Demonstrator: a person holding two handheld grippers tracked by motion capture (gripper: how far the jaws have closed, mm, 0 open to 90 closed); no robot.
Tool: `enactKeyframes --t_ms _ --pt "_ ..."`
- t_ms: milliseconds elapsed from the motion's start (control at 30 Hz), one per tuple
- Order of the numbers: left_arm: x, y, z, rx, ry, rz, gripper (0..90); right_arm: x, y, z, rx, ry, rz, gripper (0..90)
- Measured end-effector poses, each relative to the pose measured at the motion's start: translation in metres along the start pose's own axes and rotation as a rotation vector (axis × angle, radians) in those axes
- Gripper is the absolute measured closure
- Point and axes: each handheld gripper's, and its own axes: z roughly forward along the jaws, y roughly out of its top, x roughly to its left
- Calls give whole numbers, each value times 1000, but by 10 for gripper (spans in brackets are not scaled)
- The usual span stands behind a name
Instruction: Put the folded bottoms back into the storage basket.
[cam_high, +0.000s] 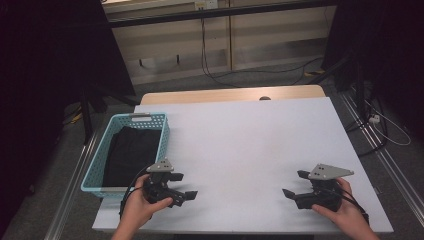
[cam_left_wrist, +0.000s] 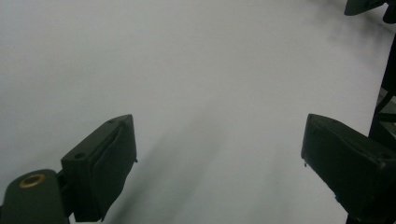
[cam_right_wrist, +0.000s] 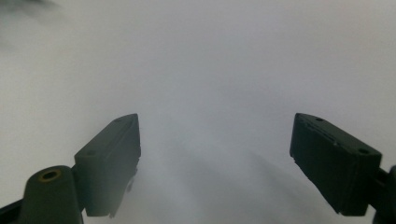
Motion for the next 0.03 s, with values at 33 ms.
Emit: enactKeyframes --t_ms 33 --pt "0 0 0 -1 0 0 101 0 0 0 1 0 -1 160"
